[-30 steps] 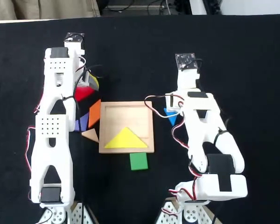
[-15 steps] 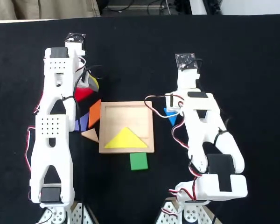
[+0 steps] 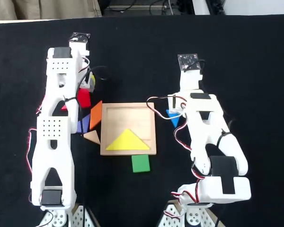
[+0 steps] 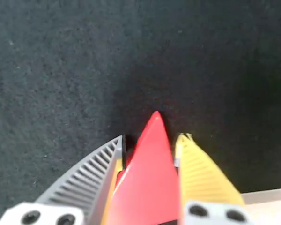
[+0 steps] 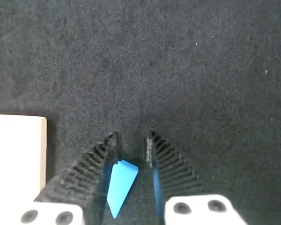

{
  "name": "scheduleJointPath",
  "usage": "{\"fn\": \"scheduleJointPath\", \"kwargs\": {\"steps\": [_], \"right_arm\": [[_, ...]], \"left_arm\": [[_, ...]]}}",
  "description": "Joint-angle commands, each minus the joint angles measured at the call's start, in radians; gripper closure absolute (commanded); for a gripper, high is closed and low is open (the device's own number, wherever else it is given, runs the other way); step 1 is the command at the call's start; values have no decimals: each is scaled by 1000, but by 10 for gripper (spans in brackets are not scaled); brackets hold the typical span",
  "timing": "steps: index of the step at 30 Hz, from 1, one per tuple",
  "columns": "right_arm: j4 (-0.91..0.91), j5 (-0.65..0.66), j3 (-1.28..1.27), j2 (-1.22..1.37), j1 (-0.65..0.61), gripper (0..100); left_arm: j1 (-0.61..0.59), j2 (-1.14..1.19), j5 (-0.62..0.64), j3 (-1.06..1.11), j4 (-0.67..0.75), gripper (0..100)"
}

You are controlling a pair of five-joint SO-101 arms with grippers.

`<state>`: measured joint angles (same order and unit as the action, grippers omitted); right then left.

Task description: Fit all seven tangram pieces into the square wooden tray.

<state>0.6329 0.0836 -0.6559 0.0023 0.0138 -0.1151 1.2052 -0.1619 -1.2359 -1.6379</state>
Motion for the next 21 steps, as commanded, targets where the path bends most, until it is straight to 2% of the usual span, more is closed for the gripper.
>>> {"fn": "scheduleJointPath", "kwargs": {"steps": [1, 4, 7, 10, 14, 21], "right_arm": [[-21, 12, 2, -4, -18, 911], [-21, 12, 2, -4, -18, 911], [-21, 12, 2, -4, -18, 911], [-21, 12, 2, -4, -18, 911], [-21, 14, 2, -4, -18, 911], [-21, 14, 2, -4, -18, 911]], "left_arm": [[-31, -18, -78, -59, -9, 723], [-45, -37, -215, -194, -109, 633], [-77, -51, -334, -242, -121, 626], [-96, -52, -364, -196, -123, 625], [-97, -63, -508, -56, -123, 625], [-88, -63, -520, -51, -123, 625]]}}
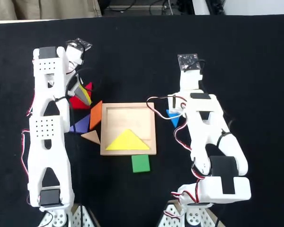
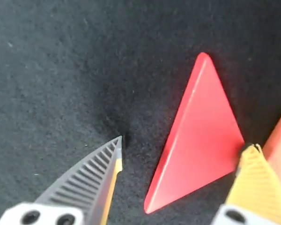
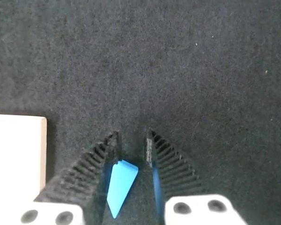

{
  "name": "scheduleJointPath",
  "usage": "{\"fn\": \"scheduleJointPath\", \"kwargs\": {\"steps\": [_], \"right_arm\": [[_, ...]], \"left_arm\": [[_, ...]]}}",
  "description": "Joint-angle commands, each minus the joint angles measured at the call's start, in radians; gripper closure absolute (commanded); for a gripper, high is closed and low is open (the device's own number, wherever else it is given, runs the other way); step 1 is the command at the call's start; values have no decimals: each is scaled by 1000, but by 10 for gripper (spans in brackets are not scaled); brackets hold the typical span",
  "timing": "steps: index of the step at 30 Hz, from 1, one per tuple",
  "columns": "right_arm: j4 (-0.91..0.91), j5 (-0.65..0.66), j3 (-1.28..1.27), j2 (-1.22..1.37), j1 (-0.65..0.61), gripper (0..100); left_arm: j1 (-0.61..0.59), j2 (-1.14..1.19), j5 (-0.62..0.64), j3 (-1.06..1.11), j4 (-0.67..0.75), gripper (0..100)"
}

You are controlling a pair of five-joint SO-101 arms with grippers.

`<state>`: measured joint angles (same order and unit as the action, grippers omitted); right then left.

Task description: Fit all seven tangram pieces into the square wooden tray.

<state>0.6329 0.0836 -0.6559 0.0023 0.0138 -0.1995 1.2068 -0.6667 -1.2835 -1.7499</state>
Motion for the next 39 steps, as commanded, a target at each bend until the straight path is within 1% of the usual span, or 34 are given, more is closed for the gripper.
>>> {"fn": "scheduleJointPath", "kwargs": {"steps": [1, 4, 7, 10, 15, 18, 25, 32, 36, 39], "right_arm": [[-21, 14, 2, -4, -18, 911], [-21, 14, 2, -4, -18, 911], [-21, 14, 2, -4, -18, 911], [-21, 14, 2, -4, -18, 911], [-21, 14, 2, -4, -18, 911], [-21, 14, 2, -4, -18, 911], [-21, 14, 2, -4, -23, 911], [-23, 14, -5, -4, -38, 910], [-23, 14, -5, -4, -38, 910], [-23, 14, -5, -4, -38, 910]], "left_arm": [[-1, -64, -18, -4, -11, 624], [1, -64, -103, -12, -11, 624], [-1, -64, -173, -88, -11, 624], [-4, -54, -270, -154, -11, 624], [25, -57, -361, -110, -11, 624], [47, -63, -373, -73, -11, 624], [50, -58, -367, -21, -11, 624], [45, -52, -364, -7, -8, 624], [59, -52, -324, -5, 9, 624], [67, -18, -328, -12, 14, 624]]}}
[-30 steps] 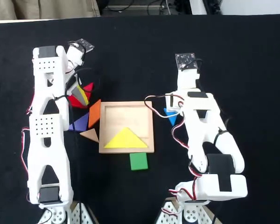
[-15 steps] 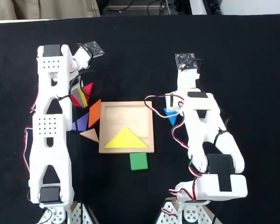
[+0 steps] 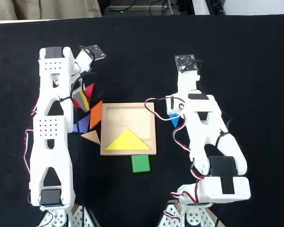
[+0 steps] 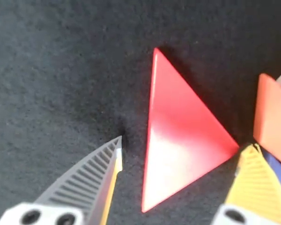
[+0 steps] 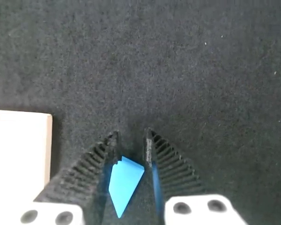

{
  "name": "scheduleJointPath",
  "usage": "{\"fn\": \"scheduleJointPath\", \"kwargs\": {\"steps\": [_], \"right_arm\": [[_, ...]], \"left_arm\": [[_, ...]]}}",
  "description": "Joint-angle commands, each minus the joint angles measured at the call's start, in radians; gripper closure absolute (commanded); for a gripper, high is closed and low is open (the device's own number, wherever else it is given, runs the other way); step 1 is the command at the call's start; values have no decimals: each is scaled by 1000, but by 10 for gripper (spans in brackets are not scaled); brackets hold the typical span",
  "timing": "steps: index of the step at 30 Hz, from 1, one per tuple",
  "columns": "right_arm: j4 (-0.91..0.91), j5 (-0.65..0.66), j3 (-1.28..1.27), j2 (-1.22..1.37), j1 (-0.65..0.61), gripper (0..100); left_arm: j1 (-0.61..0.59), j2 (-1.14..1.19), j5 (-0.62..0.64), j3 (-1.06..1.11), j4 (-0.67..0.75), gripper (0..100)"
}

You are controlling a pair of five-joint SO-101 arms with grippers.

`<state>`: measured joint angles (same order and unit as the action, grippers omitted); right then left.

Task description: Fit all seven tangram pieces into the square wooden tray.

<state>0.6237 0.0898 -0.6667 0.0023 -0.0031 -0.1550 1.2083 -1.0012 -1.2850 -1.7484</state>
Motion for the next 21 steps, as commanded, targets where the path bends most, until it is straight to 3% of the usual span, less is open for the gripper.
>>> {"fn": "scheduleJointPath", "kwargs": {"steps": [1, 14, 21], "right_arm": [[-14, 8, 5, -4, -21, 910], [-14, 8, 5, -4, -21, 910], [-14, 8, 5, -4, -21, 910]], "left_arm": [[24, -3, 5, -13, 12, 624], [27, 92, -40, -81, 9, 630], [30, 135, -41, -110, 9, 745]]}}
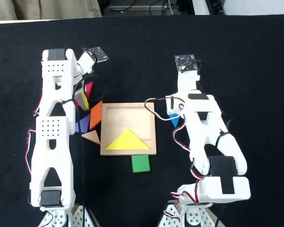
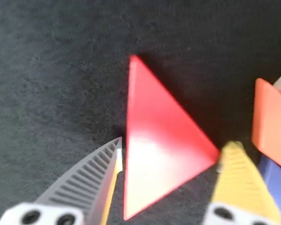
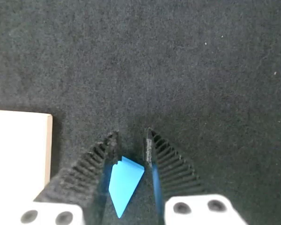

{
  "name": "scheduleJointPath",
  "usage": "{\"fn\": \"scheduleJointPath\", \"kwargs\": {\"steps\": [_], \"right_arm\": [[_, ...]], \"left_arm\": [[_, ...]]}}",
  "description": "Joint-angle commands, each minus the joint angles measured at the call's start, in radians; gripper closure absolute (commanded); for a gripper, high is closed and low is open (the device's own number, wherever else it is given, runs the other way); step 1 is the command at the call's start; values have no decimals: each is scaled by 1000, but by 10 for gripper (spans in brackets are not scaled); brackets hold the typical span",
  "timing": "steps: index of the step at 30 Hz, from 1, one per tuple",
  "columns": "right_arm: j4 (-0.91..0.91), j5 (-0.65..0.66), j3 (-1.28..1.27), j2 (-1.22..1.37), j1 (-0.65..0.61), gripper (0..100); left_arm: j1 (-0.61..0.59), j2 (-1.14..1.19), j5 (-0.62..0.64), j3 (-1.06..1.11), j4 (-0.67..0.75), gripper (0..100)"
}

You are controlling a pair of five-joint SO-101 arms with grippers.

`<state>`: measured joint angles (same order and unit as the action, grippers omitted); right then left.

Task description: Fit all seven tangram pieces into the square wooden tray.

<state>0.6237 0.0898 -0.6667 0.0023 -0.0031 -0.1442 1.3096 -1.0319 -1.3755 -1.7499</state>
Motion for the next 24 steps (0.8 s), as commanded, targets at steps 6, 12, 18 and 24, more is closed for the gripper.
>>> {"fn": "scheduleJointPath", "kwargs": {"steps": [6, 12, 18, 24], "right_arm": [[-14, 8, 5, -4, -21, 910], [-14, 8, 5, -4, -21, 910], [-14, 8, 5, -4, -21, 910], [-14, 8, 7, -4, -21, 910]], "left_arm": [[15, 32, 0, -84, -11, 746], [16, 32, 121, -214, -12, 746], [21, 26, 212, -275, -14, 747], [33, -173, 361, -110, -15, 750]]}}
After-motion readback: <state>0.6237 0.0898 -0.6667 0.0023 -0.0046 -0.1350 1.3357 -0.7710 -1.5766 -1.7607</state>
